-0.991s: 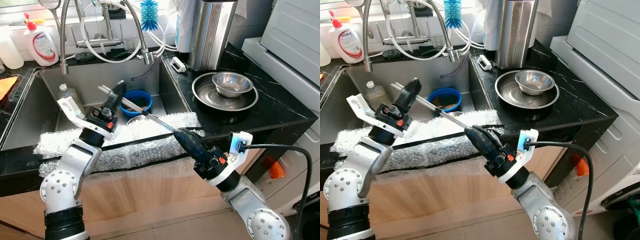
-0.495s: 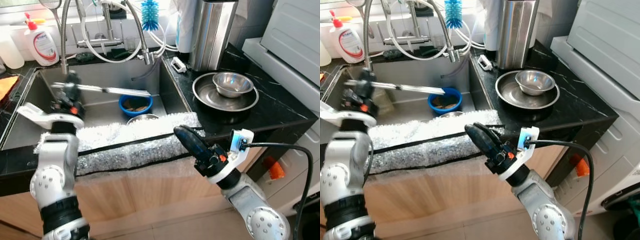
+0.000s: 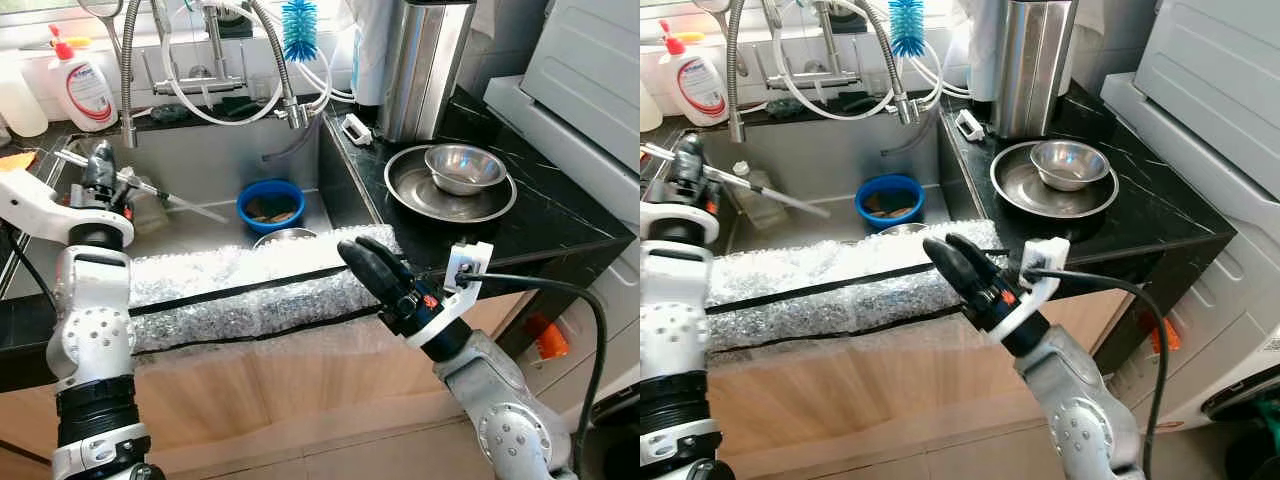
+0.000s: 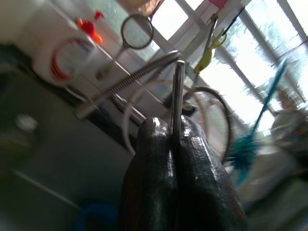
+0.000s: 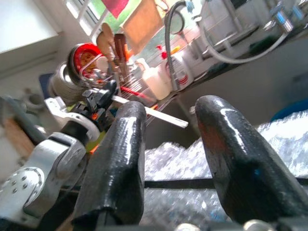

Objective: Kitchen organization

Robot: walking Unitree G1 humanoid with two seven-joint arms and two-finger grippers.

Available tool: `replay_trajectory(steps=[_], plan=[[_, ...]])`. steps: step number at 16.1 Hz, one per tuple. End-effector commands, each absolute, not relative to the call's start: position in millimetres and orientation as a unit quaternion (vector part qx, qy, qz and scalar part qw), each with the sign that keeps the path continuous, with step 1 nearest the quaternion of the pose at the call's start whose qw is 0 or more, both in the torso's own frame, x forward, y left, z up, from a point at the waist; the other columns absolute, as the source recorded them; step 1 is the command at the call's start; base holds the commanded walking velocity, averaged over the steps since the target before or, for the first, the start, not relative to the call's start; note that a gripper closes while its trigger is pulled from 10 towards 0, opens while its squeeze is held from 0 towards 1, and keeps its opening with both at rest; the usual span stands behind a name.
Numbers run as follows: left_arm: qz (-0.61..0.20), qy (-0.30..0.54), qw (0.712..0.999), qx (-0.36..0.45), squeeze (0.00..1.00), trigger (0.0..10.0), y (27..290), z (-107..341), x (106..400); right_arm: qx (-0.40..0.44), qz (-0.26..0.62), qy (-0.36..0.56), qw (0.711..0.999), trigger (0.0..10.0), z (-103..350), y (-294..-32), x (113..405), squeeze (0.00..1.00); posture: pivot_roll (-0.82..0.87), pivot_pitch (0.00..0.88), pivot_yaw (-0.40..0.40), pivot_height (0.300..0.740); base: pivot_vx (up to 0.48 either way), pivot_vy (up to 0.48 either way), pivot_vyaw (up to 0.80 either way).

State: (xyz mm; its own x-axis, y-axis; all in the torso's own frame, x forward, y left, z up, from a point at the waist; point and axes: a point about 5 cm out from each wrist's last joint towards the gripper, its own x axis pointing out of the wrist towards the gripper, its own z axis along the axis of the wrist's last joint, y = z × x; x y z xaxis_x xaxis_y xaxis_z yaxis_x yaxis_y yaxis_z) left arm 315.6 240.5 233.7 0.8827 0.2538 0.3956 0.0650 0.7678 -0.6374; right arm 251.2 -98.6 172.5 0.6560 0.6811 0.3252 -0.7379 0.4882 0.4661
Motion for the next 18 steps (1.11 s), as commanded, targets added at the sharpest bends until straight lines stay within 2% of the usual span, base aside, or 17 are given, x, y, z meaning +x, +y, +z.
replay_trajectory(steps=[1, 4, 6, 10, 18], plan=[[0.074, -0.245, 0.923, -0.287, 0.00, 10.0, 243, 234, 316, 0.268, 0.415, -0.082, 0.865, 10.0, 189, -94, 251, 0.00, -0.10, 0.000, 0.038, 0.740, 0.000, 0.000, 0.00], [0.061, -0.240, 0.957, -0.152, 0.00, 10.0, 231, 231, 318, 0.210, 0.394, -0.100, 0.889, 10.0, 195, -93, 255, 0.00, -0.10, 0.000, 0.034, 0.740, 0.000, 0.000, 0.00], [0.051, -0.216, 0.973, -0.071, 0.00, 10.0, 221, 222, 322, 0.174, 0.335, -0.114, 0.919, 10.0, 194, -99, 263, 0.00, -0.10, 0.000, 0.034, 0.740, 0.000, 0.000, 0.00], [0.040, -0.184, 0.982, -0.004, 0.00, 10.0, 217, 205, 324, 0.134, 0.288, -0.115, 0.941, 10.0, 186, -105, 268, 0.00, -0.10, 0.000, 0.034, 0.740, 0.000, 0.000, 0.00], [0.008, -0.110, 0.992, 0.066, 0.00, 10.0, 202, 173, 328, 0.105, 0.256, -0.108, 0.955, 10.0, 173, -104, 272, 0.00, -0.10, 0.000, 0.042, 0.740, 0.000, 0.000, 0.00]])
